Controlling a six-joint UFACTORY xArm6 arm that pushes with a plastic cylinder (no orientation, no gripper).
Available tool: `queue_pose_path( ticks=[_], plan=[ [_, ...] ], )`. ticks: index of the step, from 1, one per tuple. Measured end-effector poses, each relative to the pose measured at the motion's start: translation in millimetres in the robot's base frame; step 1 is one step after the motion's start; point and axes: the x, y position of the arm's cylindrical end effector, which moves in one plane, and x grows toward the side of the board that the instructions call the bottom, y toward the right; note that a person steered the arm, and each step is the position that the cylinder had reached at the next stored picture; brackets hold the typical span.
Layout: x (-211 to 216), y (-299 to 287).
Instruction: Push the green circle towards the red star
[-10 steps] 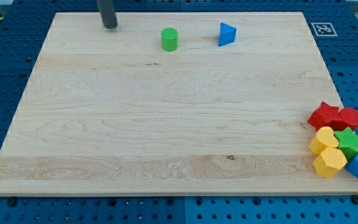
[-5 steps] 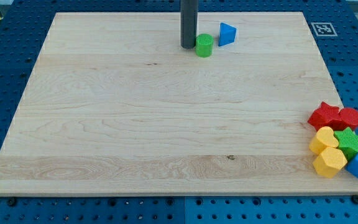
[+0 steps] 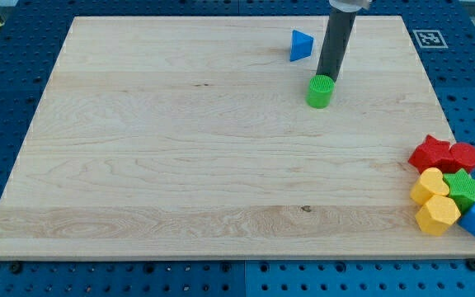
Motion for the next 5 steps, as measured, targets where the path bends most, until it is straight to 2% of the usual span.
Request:
queue_pose_path(
  ticks=[2,3,5],
  plan=[
    [5,-46],
    [17,-40],
    [64,12]
  ],
)
